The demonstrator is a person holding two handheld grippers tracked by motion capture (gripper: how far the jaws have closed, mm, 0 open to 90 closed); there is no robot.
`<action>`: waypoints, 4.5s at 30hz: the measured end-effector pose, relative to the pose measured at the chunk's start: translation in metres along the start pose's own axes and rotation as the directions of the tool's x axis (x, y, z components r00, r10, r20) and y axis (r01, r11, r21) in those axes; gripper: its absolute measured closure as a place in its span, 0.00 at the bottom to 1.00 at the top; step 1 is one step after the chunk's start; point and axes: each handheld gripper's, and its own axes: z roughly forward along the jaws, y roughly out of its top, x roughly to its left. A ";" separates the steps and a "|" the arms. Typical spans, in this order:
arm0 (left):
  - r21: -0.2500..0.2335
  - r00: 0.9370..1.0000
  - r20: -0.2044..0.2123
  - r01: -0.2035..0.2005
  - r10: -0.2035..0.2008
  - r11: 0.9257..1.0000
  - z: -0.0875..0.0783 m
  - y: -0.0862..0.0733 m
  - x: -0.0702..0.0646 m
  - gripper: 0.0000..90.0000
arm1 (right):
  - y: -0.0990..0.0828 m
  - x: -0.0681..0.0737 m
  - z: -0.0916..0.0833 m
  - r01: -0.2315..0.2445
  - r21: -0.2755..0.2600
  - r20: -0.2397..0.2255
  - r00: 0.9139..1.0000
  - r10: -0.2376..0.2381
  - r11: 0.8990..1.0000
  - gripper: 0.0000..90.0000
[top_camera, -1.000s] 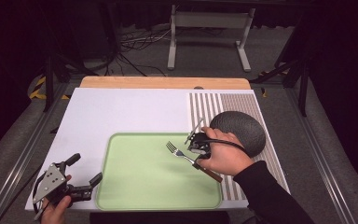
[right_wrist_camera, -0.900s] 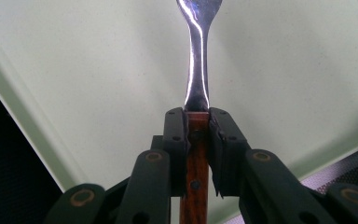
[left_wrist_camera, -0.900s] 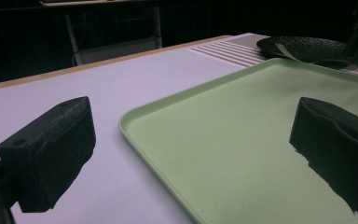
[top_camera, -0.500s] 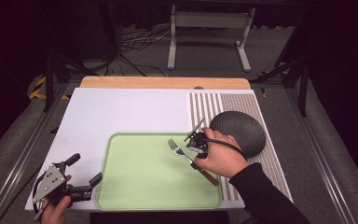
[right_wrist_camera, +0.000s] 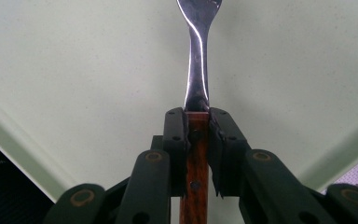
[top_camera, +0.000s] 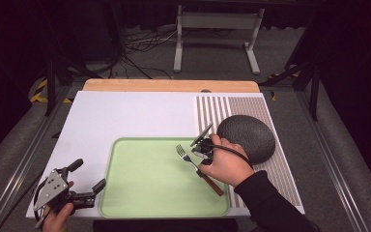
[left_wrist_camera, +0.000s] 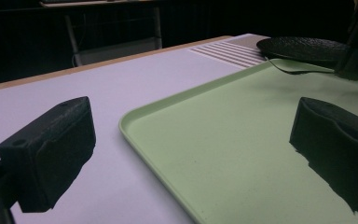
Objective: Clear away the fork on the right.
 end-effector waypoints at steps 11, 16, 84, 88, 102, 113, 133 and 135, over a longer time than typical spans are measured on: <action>-0.003 1.000 -0.004 0.004 -0.004 1.000 -0.001 0.000 0.001 0.01 | -0.002 -0.004 0.011 -0.025 0.028 0.020 1.000 0.024 0.999 0.87; 0.001 1.000 -0.001 0.000 0.000 1.000 0.000 0.000 0.000 0.01 | -0.005 -0.006 0.012 -0.050 0.040 0.027 0.998 0.049 0.998 0.87; -0.002 1.000 0.000 0.000 0.000 1.000 -0.001 0.000 0.000 0.01 | 0.026 -0.012 0.028 0.306 -0.363 -0.026 0.941 -0.338 0.880 0.91; -0.005 1.000 0.001 -0.001 0.001 1.000 -0.001 0.000 0.000 0.01 | 0.027 -0.013 0.034 0.312 -0.338 -0.029 0.940 -0.341 0.888 1.00; -0.005 1.000 0.002 -0.001 0.001 1.000 -0.001 0.000 0.000 0.01 | 0.030 -0.012 0.046 0.317 -0.326 -0.033 0.938 -0.346 0.891 1.00; -0.003 1.000 0.003 -0.001 0.001 1.000 0.000 0.000 0.000 0.01 | 0.032 -0.017 0.047 0.307 -0.344 0.002 0.945 -0.327 0.887 1.00; 0.001 1.000 0.002 0.000 0.000 1.000 0.000 0.000 0.000 0.01 | 0.030 -0.036 0.044 0.253 -0.345 0.046 0.966 -0.253 0.904 1.00; 0.001 1.000 0.001 0.000 0.000 1.000 0.000 0.000 0.000 0.01 | 0.030 -0.039 0.044 0.248 -0.345 0.056 0.968 -0.244 0.905 1.00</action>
